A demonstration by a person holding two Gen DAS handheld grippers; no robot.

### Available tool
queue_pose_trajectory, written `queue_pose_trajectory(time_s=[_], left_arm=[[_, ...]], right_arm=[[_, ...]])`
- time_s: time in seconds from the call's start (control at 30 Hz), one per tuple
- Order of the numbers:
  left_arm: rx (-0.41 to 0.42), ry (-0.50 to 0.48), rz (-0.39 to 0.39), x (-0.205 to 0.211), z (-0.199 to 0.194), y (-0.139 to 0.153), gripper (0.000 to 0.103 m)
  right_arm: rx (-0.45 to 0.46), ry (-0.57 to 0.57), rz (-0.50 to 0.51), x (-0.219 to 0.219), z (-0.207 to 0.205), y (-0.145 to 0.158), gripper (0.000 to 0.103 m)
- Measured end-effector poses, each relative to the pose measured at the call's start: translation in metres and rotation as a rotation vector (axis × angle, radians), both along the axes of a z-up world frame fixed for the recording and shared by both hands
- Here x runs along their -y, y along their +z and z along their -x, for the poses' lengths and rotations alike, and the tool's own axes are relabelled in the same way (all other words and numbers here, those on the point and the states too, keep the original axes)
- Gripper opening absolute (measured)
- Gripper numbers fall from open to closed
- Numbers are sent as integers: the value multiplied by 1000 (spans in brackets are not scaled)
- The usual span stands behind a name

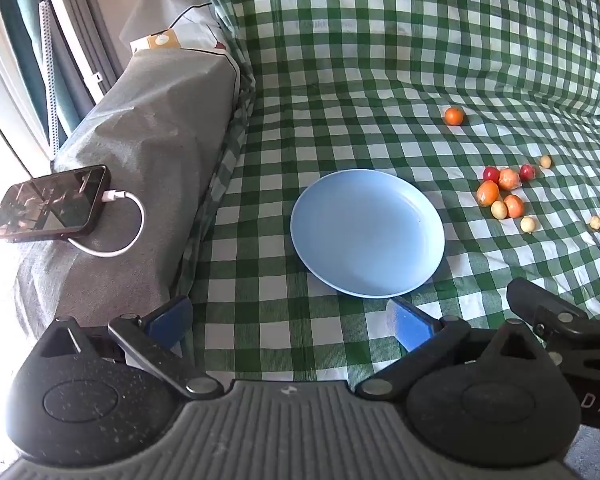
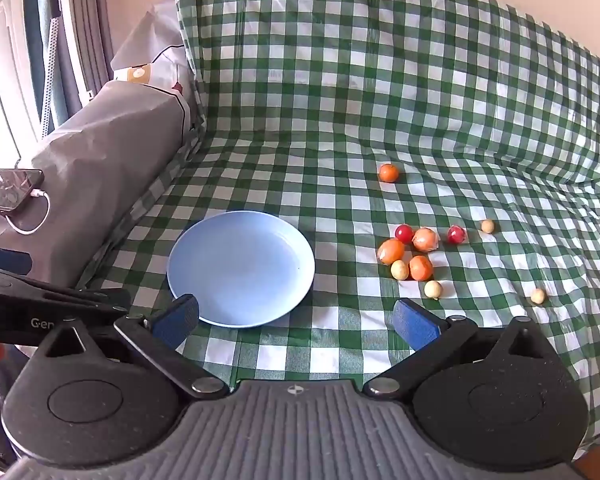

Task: Organize fruits

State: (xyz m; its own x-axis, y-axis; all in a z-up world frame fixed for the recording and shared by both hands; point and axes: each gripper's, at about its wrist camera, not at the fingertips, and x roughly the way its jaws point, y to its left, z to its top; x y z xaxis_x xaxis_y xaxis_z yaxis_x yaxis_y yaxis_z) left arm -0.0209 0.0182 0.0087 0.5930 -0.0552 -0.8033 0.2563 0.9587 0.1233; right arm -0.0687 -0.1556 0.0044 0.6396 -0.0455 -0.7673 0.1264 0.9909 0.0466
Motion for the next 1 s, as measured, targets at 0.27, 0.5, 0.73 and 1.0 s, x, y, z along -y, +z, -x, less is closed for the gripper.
queue_pose_trajectory(time_s=[0.27,0.5,0.73,1.0], left_arm=[[6,15,7,-6,4,3,103],[10,16,-6,-5,2,5,103],[-20,12,0,-4,-2,0,103],[-40,17,-21,-1,-5,-4,103]], right_arm=[[13,7,-8,22,1,1,103],[19,-4,-5,25,-2,0,103],[27,0,-43,16,0,-1,103],[22,0,-56,3,1,-8,103]])
